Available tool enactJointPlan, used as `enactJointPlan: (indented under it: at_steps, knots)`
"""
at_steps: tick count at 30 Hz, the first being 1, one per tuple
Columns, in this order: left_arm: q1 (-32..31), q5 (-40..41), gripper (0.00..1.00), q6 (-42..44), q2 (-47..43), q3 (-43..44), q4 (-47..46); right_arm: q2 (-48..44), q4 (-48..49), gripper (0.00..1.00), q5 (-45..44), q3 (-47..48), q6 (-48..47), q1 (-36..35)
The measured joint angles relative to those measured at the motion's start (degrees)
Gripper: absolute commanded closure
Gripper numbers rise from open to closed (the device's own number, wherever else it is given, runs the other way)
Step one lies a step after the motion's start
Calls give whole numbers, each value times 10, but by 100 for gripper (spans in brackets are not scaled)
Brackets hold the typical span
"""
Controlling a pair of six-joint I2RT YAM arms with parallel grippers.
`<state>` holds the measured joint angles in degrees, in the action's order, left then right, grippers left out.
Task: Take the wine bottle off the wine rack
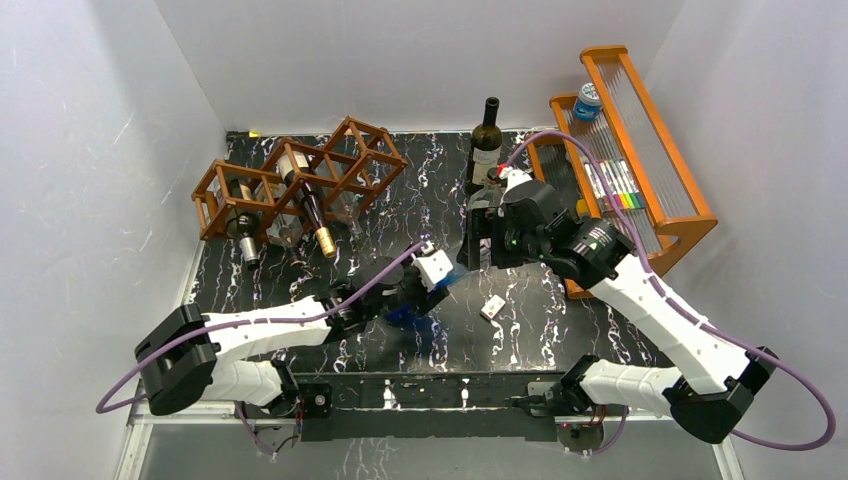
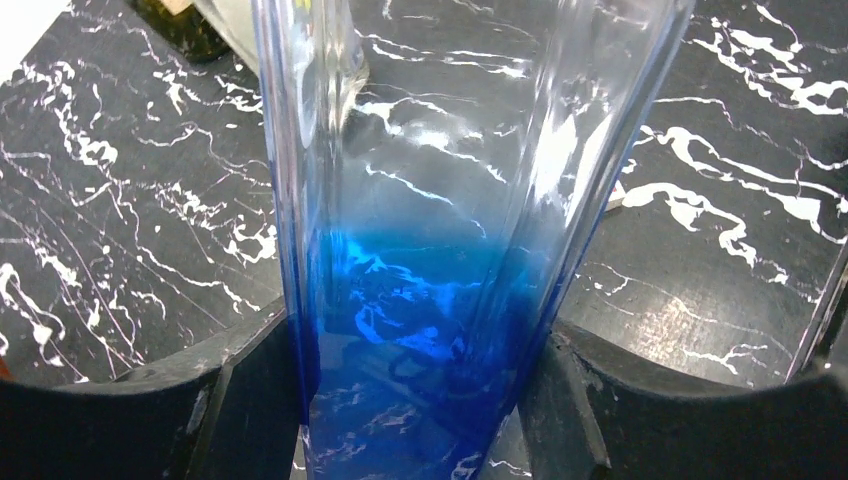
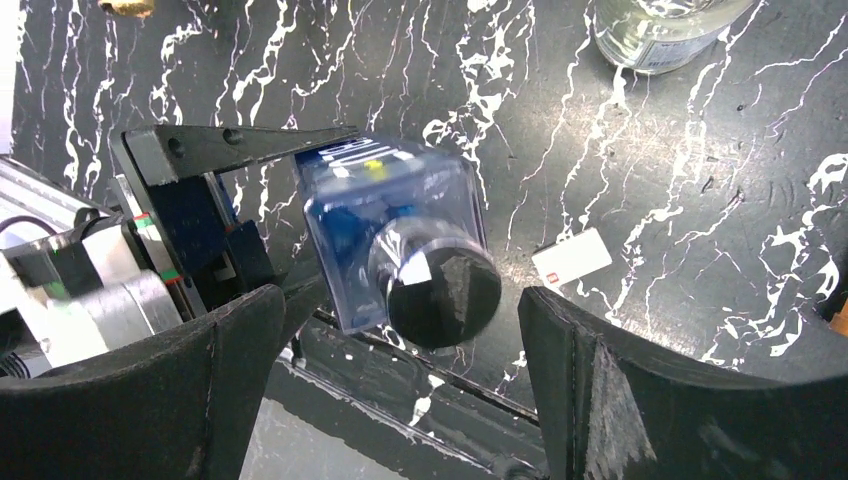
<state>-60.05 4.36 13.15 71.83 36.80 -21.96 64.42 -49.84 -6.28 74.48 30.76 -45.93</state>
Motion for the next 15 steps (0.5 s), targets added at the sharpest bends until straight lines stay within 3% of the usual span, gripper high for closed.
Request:
enactJointPlan:
  at_steps: [11, 15]
  knots:
    - [2, 29, 100, -74, -20, -8, 11, 30, 49, 2, 15, -8, 9, 0]
    - [3, 38, 100, -88, -23, -8, 15, 61, 87, 8, 43, -16, -1, 2]
